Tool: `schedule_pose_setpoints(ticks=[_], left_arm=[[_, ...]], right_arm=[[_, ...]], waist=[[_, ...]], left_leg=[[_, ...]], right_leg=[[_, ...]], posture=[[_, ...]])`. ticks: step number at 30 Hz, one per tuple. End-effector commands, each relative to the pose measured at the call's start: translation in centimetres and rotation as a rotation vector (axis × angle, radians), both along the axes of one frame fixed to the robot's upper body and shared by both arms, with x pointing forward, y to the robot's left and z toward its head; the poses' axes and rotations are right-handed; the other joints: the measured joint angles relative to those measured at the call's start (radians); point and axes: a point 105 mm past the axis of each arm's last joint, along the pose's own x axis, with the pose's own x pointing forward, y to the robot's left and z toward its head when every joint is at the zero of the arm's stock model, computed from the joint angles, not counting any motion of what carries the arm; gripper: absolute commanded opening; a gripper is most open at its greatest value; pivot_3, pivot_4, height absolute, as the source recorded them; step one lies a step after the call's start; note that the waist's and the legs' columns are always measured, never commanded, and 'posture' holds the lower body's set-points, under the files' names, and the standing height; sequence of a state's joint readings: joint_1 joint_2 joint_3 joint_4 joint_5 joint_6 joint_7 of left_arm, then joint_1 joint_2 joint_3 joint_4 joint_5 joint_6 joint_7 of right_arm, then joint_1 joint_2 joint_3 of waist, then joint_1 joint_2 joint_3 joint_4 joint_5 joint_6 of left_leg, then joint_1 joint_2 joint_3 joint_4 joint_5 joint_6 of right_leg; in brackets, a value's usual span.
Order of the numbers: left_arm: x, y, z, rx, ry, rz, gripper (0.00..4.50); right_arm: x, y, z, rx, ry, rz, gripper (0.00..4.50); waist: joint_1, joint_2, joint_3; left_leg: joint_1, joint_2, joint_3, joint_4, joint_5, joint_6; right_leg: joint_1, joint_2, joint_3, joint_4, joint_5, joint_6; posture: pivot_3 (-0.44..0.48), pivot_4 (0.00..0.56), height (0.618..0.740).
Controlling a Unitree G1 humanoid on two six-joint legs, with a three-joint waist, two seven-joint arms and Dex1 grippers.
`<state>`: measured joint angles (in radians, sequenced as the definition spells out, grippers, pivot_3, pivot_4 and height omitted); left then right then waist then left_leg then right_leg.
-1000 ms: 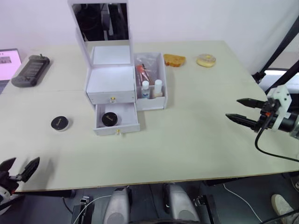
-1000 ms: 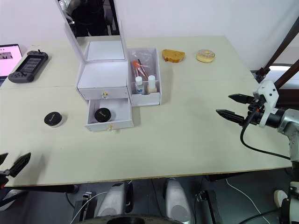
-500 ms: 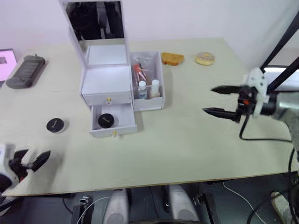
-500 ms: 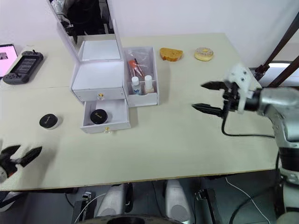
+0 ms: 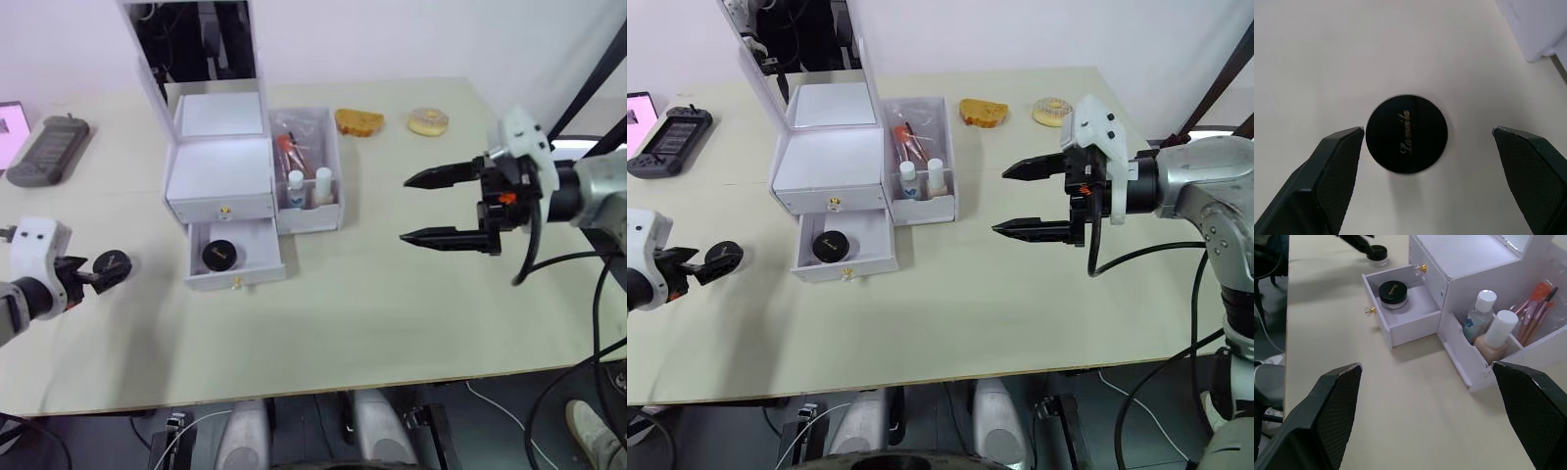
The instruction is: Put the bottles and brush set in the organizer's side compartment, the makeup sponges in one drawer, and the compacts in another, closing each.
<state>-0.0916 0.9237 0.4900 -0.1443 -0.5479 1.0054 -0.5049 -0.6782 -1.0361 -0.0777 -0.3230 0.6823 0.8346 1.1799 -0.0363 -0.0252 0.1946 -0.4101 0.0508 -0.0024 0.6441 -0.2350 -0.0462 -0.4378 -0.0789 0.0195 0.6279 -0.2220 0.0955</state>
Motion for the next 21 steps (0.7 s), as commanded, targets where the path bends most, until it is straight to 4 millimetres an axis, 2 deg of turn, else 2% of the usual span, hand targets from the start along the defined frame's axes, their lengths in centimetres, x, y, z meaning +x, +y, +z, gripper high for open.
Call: schedule_pose_setpoints(ticks=[1, 5, 9, 18, 21], left_arm=[[0.9, 0.7, 0.6, 0.032, -0.029, 0.035, 4.45], [1.6, 1.0, -0.6, 0.026, -0.007, 0.042, 4.45], [2.3, 0.9, -1.6, 0.023, 0.011, 0.029, 4.45], [2.5, 0.1, -2.3, 0.009, 0.07, 0.024, 4.45], [2.3, 0.0, -2.4, -0.008, 0.089, 0.032, 3.65]], right_arm=[[-0.5, -0.2, 1.2, -0.006, -0.064, -0.003, 4.5], [-0.4, -0.3, 1.3, -0.012, -0.085, -0.011, 4.5], [1.1, -1.1, 1.7, -0.037, -0.137, -0.075, 4.5], [1.1, -0.4, 2.0, -0.037, -0.14, -0.069, 4.5], [1.3, -0.5, 1.9, -0.037, -0.132, -0.082, 4.5]], waist=[[0.0, 0.0, 0.0], [-0.005, 0.0, 0.0], [-0.005, 0.0, 0.0], [-0.003, 0.0, 0.0], [-0.003, 0.0, 0.0]], left_leg=[[0.0, 0.0, 0.0, 0.001, 0.0, 0.0], [0.0, 0.0, 0.001, 0.002, 0.0, 0.0], [0.001, 0.0, 0.0, 0.002, 0.0, 0.0], [0.0, 0.0, 0.0, 0.002, 0.0, 0.0], [0.0, 0.0, 0.0, 0.002, 0.0, 0.0]], right_leg=[[0.0, 0.0, 0.0, 0.0, 0.0, 0.0], [0.001, -0.001, 0.0, 0.0, 0.0, 0.0], [0.0, 0.0, 0.0, 0.001, 0.0, -0.001], [0.0, 0.0, 0.0, 0.001, 0.0, 0.0], [0.0, 0.0, 0.0, 0.002, 0.0, 0.0]], posture=[[0.0, 0.15, 0.74], [0.0, 0.15, 0.74], [0.0, 0.15, 0.74], [0.0, 0.15, 0.74], [0.0, 0.15, 0.74]])
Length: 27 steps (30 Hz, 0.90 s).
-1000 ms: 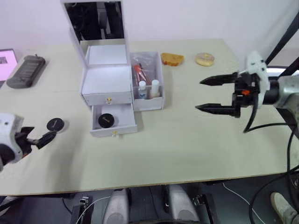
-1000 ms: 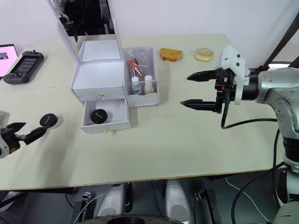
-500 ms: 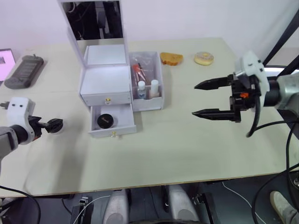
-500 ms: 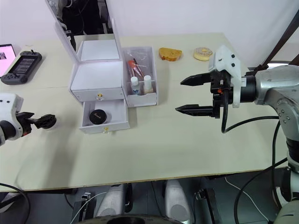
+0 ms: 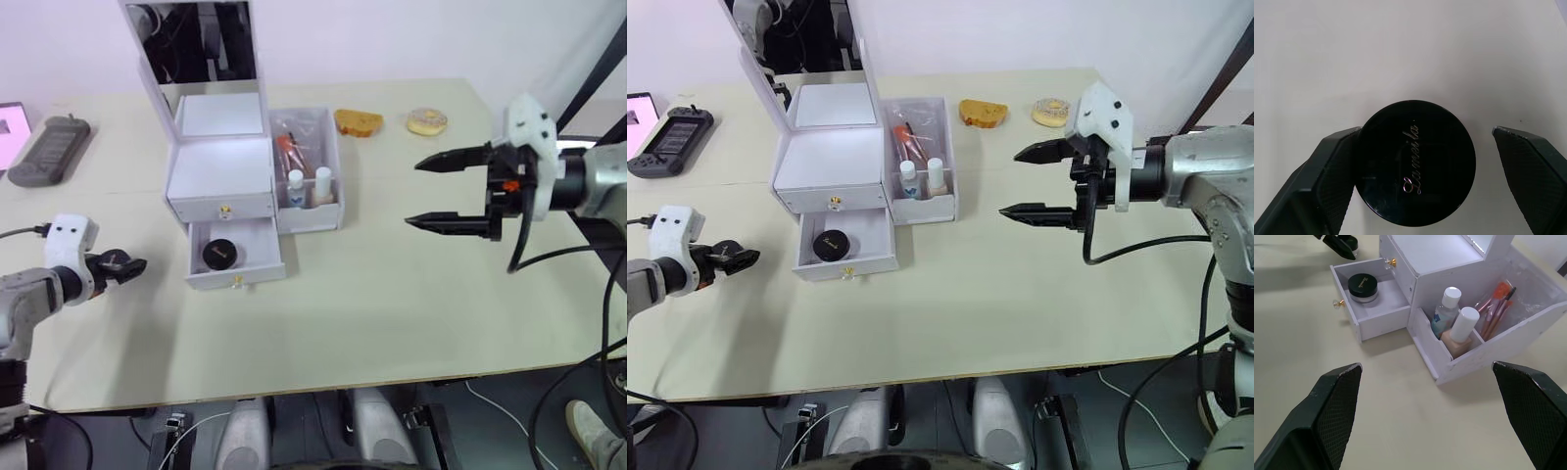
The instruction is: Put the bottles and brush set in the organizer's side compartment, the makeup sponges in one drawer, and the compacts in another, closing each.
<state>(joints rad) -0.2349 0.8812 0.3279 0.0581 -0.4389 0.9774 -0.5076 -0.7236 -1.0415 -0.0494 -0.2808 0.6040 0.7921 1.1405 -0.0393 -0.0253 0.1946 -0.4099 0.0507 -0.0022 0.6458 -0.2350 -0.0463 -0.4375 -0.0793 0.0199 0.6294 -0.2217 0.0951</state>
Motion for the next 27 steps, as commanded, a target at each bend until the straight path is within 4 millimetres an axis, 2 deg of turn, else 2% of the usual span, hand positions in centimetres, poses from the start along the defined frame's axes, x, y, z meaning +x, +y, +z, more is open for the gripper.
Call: schedule_pose_setpoints(ticks=[1, 2, 5, 10, 14, 19, 22, 27], left_arm=[[0.0, -0.1, 0.9, 0.01, -0.01, 0.001, 3.09], [-0.1, -0.2, 0.9, 0.003, -0.003, -0.005, 2.66], [-0.4, -0.1, 1.5, 0.008, 0.013, -0.011, 2.65], [0.2, -0.5, 3.8, 0.041, -0.03, -0.076, 2.65], [0.2, -3.2, 7.0, 0.009, -0.051, -0.238, 2.65], [-2.4, -5.5, 10.9, 0.061, -0.014, -0.532, 2.65], [-3.2, -7.1, 12.4, 0.086, -0.029, -0.678, 2.65], [-4.1, -11.6, 13.7, 0.101, -0.128, -0.976, 2.65]], right_arm=[[-0.2, 0.2, 1.1, -0.006, -0.048, -0.001, 4.5], [-0.1, 0.1, 1.0, -0.007, -0.043, -0.006, 4.5], [0.3, 0.2, 0.7, -0.012, -0.026, -0.02, 4.5], [0.2, 0.5, 0.9, -0.017, -0.03, 0.0, 4.5], [-0.4, 0.8, 1.1, -0.015, -0.02, 0.036, 4.5], [-1.4, 1.4, 1.2, -0.014, 0.006, 0.087, 4.5], [-1.3, 1.7, 1.2, -0.012, 0.005, 0.092, 4.5], [-1.0, 2.0, 1.0, 0.001, 0.002, 0.095, 4.5]], waist=[[0.0, 0.0, 0.0], [0.0, 0.0, 0.0], [0.0, 0.0, 0.0], [-0.001, 0.0, 0.0], [0.003, -0.001, 0.0], [-0.005, 0.0, 0.001], [-0.004, 0.002, 0.002], [-0.002, 0.002, 0.002]], left_leg=[[0.0, 0.0, 0.0, 0.0, 0.0, 0.0], [0.0, 0.0, 0.0, 0.0, 0.0, 0.0], [0.0, 0.0, 0.0, 0.0, 0.0, 0.0], [0.0, 0.0, 0.0, 0.0, 0.0, 0.0], [0.0, 0.0, 0.0, 0.0, 0.0, 0.0], [-0.003, 0.0, 0.001, -0.002, 0.0, 0.0], [-0.003, 0.0, 0.001, -0.003, 0.0, 0.0], [-0.003, 0.0, 0.001, -0.001, 0.0, 0.0]], right_leg=[[0.0, 0.0, 0.0, 0.0, 0.0, 0.0], [0.0, 0.0, 0.0, 0.0, 0.0, 0.0], [0.0, 0.0, 0.0, 0.0, 0.0, 0.0], [0.0, 0.0, 0.0, 0.0, 0.0, 0.0], [0.0, 0.0, 0.0, 0.0, 0.0, 0.0], [-0.003, 0.0, 0.0, -0.001, 0.0, 0.001], [-0.005, 0.0, 0.0, 0.0, -0.001, 0.001], [-0.004, 0.0, 0.0, 0.0, -0.001, 0.001]], posture=[[0.0, 0.15, 0.74], [0.0, 0.15, 0.74], [0.0, 0.15, 0.74], [0.0, 0.15, 0.74], [0.0, 0.15, 0.74], [0.0, 0.15, 0.74], [0.0, 0.15, 0.74], [0.0, 0.15, 0.74]])
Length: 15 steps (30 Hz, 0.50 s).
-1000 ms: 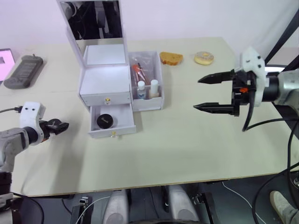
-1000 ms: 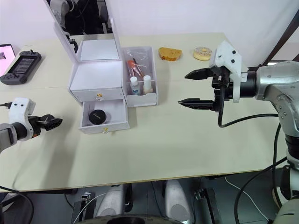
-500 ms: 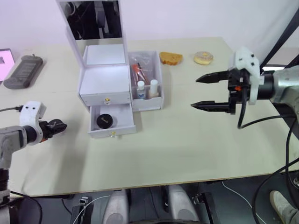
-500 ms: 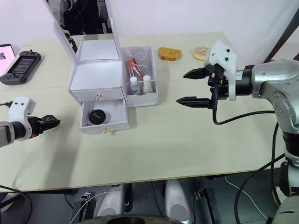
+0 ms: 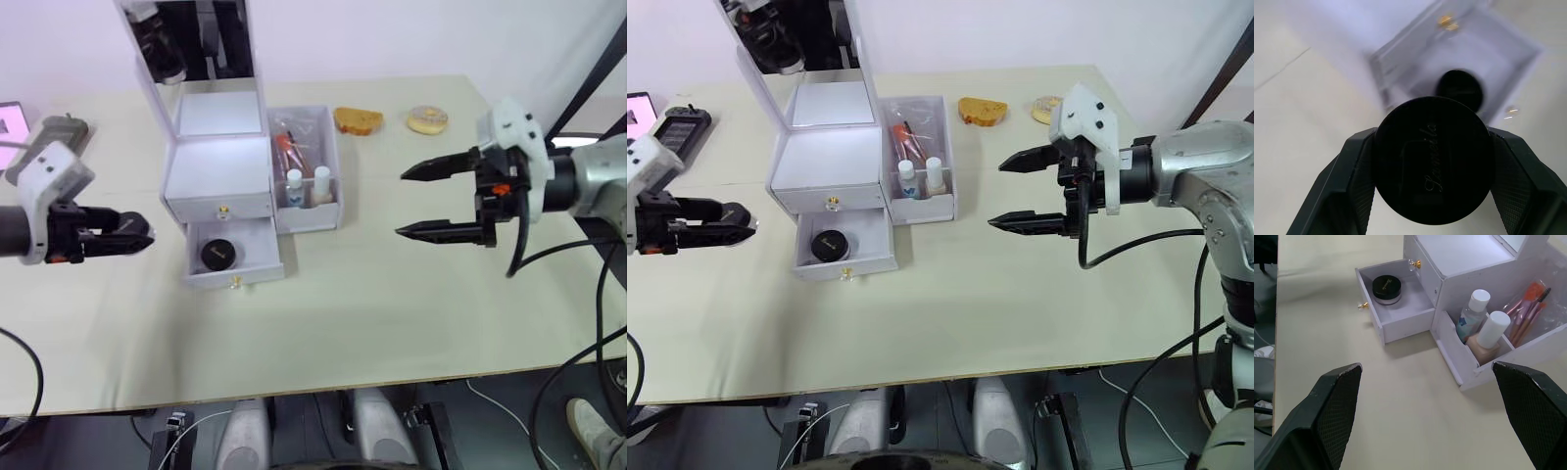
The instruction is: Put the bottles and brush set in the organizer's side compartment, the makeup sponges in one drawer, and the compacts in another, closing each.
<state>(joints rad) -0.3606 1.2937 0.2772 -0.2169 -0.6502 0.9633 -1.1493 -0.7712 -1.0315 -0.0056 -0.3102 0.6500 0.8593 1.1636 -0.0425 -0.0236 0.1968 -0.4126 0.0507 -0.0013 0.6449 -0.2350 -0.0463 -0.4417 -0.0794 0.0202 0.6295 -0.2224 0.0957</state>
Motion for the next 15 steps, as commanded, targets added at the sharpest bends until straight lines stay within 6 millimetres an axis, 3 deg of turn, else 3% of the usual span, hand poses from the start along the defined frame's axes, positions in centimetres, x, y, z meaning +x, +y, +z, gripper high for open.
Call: schedule_pose_setpoints(ticks=[1, 8, 15], left_arm=[[-0.6, -3.3, 1.4, 0.004, -0.087, -0.206, 2.65], [1.9, -7.8, -0.4, 0.015, -0.09, -0.335, 2.65], [3.4, -9.9, -2.1, 0.046, -0.092, -0.401, 2.65]], right_arm=[[-0.1, 0.4, 1.3, 0.018, -0.06, 0.022, 4.5], [-0.9, 0.0, 1.8, 0.048, -0.024, 0.022, 4.5], [-2.4, 0.1, 2.2, 0.09, 0.018, 0.008, 4.5]], waist=[[0.002, 0.0, 0.0], [0.01, 0.0, 0.0], [0.006, 0.0, 0.0]], left_leg=[[0.0, 0.0, 0.0, 0.0, 0.0, 0.0], [-0.001, -0.001, 0.0, 0.002, 0.0, 0.0], [-0.001, 0.0, -0.001, 0.002, 0.0, 0.001]], right_leg=[[0.0, 0.0, 0.0, 0.0, 0.0, 0.0], [0.001, 0.001, 0.0, 0.001, 0.0, 0.001], [0.001, 0.002, 0.001, 0.001, -0.001, 0.002]], posture=[[0.0, 0.15, 0.74], [0.0, 0.15, 0.74], [0.0, 0.15, 0.74]])
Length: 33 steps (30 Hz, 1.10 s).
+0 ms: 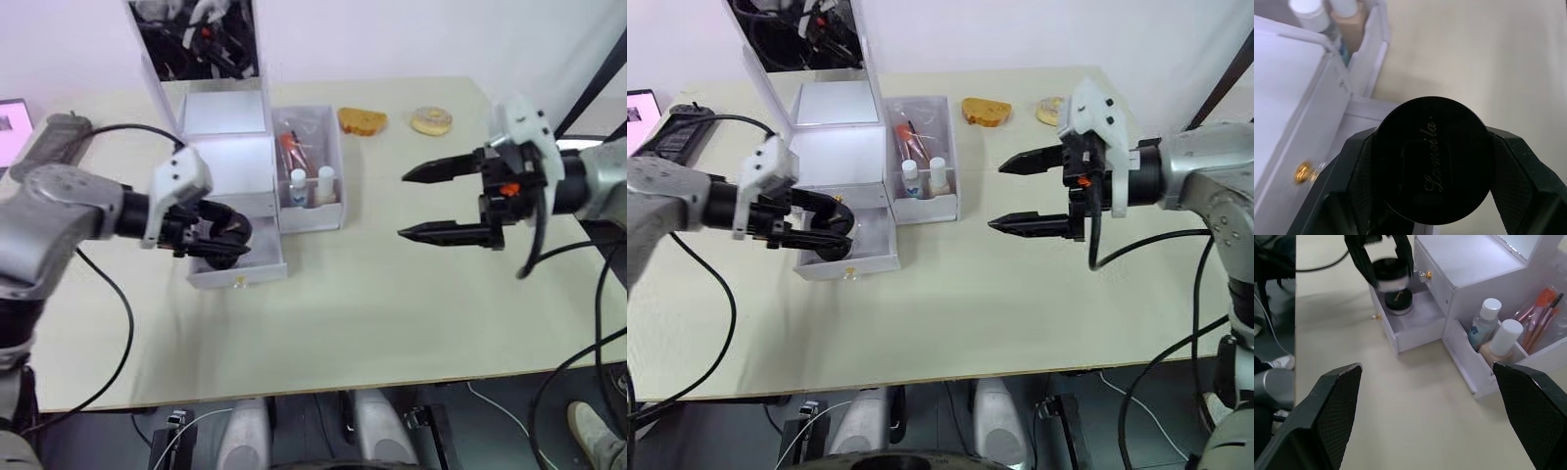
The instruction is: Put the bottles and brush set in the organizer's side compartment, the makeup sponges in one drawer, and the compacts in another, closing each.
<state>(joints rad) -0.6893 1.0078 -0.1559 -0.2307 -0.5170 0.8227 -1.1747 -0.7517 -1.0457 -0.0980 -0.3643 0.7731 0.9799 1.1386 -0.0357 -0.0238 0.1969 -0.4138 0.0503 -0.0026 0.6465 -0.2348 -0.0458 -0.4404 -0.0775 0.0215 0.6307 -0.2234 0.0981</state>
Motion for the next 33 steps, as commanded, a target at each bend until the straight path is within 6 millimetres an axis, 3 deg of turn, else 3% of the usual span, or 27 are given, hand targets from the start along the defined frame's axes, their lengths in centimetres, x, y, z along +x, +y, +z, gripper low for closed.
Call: schedule_pose_setpoints(ticks=[1, 11, 21, 33], left_arm=[[1.0, -0.1, 0.5, 0.039, -0.061, 0.001, 2.65], [3.8, -0.9, -1.3, 0.061, -0.1, 0.06, 2.65], [3.2, -1.4, -3.3, 0.078, -0.064, 0.051, 2.65], [3.8, -1.7, -4.0, 0.1, -0.06, 0.082, 2.65]], right_arm=[[-1.0, 0.2, 1.3, 0.03, -0.041, -0.004, 4.5], [-2.1, 0.3, 0.8, 0.041, -0.016, -0.037, 4.5], [-2.5, 0.1, 0.8, 0.037, -0.008, -0.063, 4.5], [-2.4, -0.3, 0.7, 0.022, -0.014, -0.073, 4.5]], waist=[[0.0, 0.0, 0.0], [0.007, 0.0, 0.0], [0.018, 0.0, 0.0], [0.023, 0.0, 0.0]], left_leg=[[0.0, 0.0, 0.0, 0.0, 0.0, 0.0], [0.0, 0.0, -0.001, 0.001, 0.0, 0.0], [0.001, 0.0, -0.001, 0.002, 0.0, 0.0], [0.001, 0.0, -0.001, 0.002, 0.0, 0.0]], right_leg=[[0.0, 0.0, 0.0, 0.0, 0.0, 0.0], [0.001, 0.0, 0.0, 0.0, 0.0, 0.0], [0.001, 0.001, 0.0, 0.0, 0.0, 0.0], [0.002, 0.001, 0.0, 0.0, 0.0, 0.0]], posture=[[0.0, 0.15, 0.74], [0.0, 0.15, 0.74], [0.0, 0.15, 0.74], [0.0, 0.15, 0.74]])
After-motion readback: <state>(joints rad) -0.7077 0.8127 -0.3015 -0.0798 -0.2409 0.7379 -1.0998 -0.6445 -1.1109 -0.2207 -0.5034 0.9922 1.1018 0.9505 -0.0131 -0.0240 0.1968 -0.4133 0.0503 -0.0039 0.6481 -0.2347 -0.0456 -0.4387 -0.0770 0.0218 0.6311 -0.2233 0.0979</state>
